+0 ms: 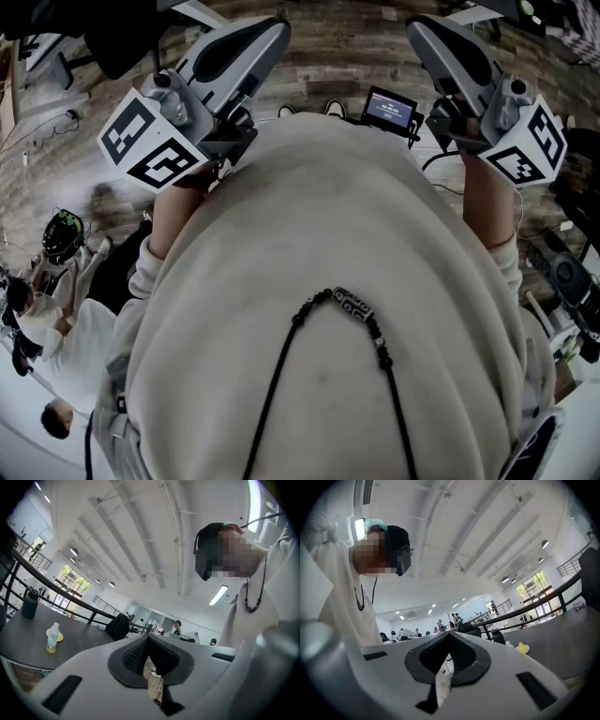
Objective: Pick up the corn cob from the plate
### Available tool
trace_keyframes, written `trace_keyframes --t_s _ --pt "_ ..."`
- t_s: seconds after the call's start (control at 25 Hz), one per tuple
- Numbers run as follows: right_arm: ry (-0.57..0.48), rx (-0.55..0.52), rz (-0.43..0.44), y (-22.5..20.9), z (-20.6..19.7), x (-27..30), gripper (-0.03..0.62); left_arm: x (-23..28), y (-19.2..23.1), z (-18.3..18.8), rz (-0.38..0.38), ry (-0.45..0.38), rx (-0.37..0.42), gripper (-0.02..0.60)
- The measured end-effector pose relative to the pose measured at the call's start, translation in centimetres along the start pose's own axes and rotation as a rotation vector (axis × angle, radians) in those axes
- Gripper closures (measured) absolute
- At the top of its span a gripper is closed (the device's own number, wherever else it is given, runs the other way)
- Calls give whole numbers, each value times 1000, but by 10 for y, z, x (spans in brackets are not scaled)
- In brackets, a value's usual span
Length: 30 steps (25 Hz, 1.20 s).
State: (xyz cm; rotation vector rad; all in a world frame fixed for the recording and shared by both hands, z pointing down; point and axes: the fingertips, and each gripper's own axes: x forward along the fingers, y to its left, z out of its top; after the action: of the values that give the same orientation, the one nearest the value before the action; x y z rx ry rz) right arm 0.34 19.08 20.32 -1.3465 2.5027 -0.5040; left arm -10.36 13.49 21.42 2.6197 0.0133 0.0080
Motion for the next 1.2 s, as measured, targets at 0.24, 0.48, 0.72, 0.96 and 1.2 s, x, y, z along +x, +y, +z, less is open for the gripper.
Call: trace_keyframes --t_s 0.24,0.48,0.72,0.96,1.2 --pt "-7 17 -2 -6 1 1 579 -2 8 -10 26 34 22 580" --pt "-35 57 29 -6 3 -1 579 0 7 -10 26 37 19 580" --pt "-68 82 2 -16 4 -10 579 9 7 -10 18 57 15 580" --pt "-151 116 -56 -40 13 -29 579 32 13 -7 -25 84 9 580" --pt "-175 148 -57 -45 10 -39 579 49 16 -4 -64 116 13 580"
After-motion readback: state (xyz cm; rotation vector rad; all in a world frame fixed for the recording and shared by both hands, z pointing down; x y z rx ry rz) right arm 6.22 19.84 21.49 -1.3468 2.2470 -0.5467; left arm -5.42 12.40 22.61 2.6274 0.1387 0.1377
